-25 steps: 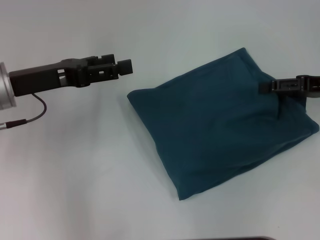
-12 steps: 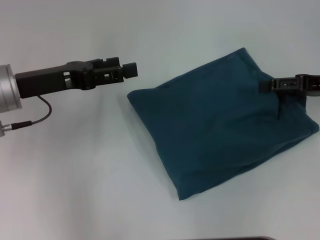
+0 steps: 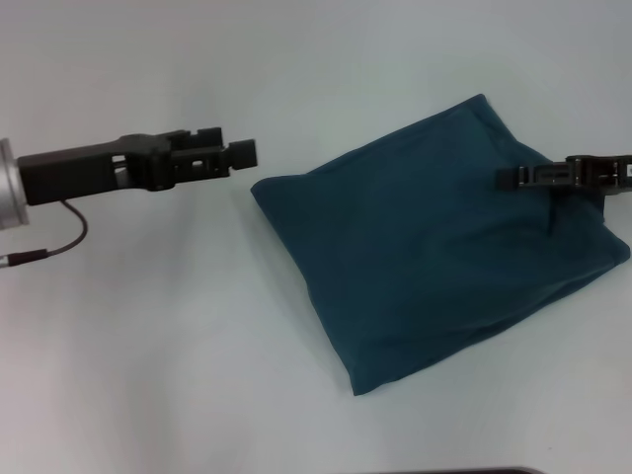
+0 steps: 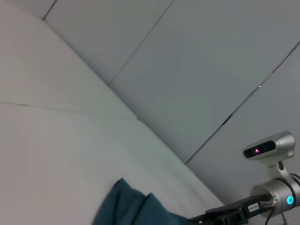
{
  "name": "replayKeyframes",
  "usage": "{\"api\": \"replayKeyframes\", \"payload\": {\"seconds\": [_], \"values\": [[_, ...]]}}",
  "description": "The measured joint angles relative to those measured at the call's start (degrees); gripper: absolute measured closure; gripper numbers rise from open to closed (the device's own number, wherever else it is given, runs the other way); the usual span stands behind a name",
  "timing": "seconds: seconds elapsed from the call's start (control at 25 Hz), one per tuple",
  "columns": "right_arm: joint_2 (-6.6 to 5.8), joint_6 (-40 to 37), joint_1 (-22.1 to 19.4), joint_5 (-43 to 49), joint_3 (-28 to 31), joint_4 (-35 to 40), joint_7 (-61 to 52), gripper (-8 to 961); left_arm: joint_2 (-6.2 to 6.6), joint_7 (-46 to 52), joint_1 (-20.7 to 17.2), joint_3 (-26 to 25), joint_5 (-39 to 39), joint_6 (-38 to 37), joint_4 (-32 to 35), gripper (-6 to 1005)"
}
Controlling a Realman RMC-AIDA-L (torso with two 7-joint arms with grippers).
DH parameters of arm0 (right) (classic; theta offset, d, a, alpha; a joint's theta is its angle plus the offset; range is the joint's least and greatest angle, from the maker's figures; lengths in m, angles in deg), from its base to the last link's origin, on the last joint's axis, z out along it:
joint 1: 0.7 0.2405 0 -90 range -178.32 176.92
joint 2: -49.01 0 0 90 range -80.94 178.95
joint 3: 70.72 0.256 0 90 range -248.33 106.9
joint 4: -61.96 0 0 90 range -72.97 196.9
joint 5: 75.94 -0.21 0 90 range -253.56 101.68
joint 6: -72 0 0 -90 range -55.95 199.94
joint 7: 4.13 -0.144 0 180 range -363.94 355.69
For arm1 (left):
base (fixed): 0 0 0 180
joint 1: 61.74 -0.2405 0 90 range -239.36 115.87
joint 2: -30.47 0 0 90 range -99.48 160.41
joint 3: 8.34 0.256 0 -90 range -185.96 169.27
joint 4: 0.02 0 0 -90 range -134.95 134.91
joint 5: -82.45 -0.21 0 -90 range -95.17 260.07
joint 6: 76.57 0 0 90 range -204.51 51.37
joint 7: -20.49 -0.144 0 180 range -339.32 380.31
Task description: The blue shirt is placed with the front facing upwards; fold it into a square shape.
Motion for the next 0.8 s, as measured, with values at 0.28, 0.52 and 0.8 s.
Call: {"api": "replayKeyframes", "payload": {"seconds": [0.28, 0.52, 0.8], "values": [[0.11, -0.9, 0.7, 0.0, -0.6, 0.0, 0.1, 50, 1.12, -0.9, -0.1, 0.2, -0.9, -0.2, 1.6, 36], [0.1, -0.7, 1.0, -0.1, -1.2, 0.0, 0.1, 63, 1.52, -2.5, -0.2, 0.3, -5.0, -1.2, 1.4, 36], [0.2, -0.4, 0.9, -0.1, -1.3, 0.0, 0.1, 78, 1.8, -4.3, -0.4, -0.2, -6.7, -3.7, 1.5, 36]]}}
